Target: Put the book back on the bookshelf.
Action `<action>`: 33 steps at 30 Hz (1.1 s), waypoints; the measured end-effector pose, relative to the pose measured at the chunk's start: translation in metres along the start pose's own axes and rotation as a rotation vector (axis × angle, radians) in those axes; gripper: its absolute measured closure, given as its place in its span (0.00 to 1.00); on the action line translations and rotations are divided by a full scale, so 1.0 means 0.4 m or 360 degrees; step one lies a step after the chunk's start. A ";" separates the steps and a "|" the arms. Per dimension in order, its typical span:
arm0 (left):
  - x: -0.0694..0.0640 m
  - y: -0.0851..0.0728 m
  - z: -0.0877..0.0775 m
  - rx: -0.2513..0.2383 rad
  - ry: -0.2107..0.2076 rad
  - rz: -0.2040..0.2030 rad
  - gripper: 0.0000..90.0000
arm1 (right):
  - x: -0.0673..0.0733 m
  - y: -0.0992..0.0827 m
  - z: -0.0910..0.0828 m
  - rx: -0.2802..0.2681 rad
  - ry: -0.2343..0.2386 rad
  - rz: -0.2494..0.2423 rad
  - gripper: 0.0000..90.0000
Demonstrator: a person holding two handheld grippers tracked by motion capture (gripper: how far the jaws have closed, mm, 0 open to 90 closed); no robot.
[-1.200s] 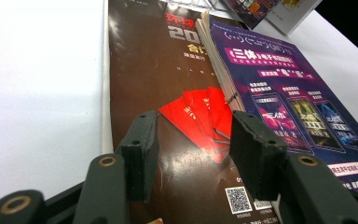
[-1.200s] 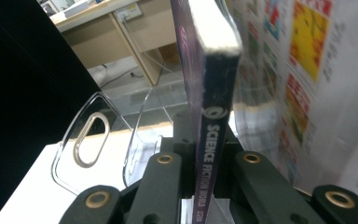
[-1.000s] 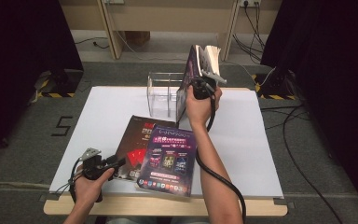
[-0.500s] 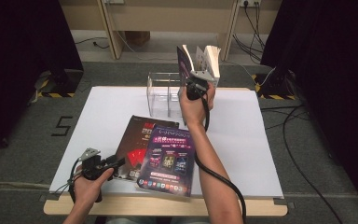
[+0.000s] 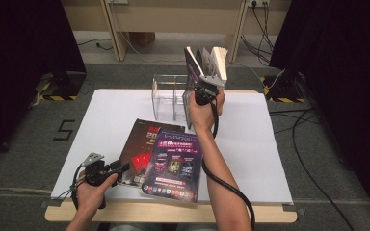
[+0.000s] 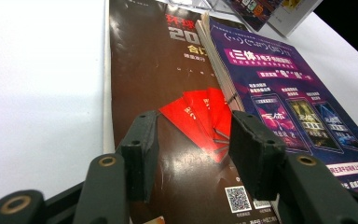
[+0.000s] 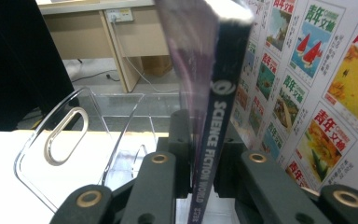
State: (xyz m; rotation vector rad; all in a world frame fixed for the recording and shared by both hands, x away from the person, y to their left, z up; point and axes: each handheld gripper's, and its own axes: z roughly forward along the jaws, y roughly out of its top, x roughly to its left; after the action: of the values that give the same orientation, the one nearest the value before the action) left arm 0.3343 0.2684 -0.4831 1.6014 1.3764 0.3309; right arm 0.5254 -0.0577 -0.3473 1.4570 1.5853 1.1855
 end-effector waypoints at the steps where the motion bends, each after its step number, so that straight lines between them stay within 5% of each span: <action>1: 0.000 0.000 0.000 -0.0001 0.0000 0.0000 0.57 | 0.000 -0.002 0.000 0.0003 0.0005 0.0000 0.86; 9: -0.002 0.000 0.001 -0.0001 0.0001 0.0003 0.57 | -0.010 -0.019 -0.005 0.0019 0.0018 0.0052 0.77; 33: -0.006 0.000 0.002 -0.0001 0.0000 0.0010 0.56 | -0.022 -0.041 -0.047 0.0038 0.0094 0.0113 0.73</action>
State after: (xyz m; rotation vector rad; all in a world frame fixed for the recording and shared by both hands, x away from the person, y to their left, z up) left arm 0.3340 0.2659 -0.4827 1.6053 1.3713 0.3347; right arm 0.5034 -0.0690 -0.3565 1.5175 1.6042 1.2641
